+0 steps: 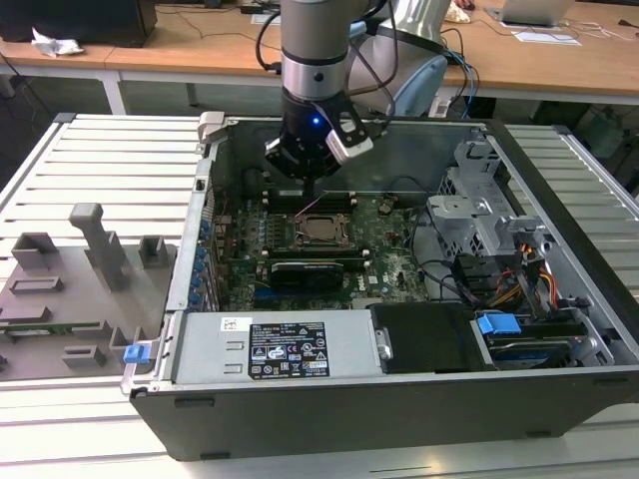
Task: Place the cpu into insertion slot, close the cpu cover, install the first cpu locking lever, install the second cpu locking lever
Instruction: 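Install the first cpu locking lever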
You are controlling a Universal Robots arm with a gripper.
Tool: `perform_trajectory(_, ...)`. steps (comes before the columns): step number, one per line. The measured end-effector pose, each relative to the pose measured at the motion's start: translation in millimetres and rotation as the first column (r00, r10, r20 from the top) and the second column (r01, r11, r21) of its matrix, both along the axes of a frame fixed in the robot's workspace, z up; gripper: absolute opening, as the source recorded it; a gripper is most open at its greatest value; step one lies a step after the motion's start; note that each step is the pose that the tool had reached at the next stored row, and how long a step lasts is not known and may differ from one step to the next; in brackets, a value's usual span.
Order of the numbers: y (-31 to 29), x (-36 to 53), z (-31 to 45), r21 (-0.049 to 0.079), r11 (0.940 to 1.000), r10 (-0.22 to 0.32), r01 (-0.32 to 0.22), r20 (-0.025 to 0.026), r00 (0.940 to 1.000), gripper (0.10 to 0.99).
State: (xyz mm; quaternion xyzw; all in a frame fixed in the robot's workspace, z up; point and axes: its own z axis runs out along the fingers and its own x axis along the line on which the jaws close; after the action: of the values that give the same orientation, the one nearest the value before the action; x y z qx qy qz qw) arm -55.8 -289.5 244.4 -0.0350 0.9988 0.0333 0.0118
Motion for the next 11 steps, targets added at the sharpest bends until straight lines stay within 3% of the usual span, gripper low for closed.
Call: perform_trajectory(11,0.5,5.0,-3.2,0.000,0.9999,0.011,-0.011,-0.0002,0.9999,0.106)
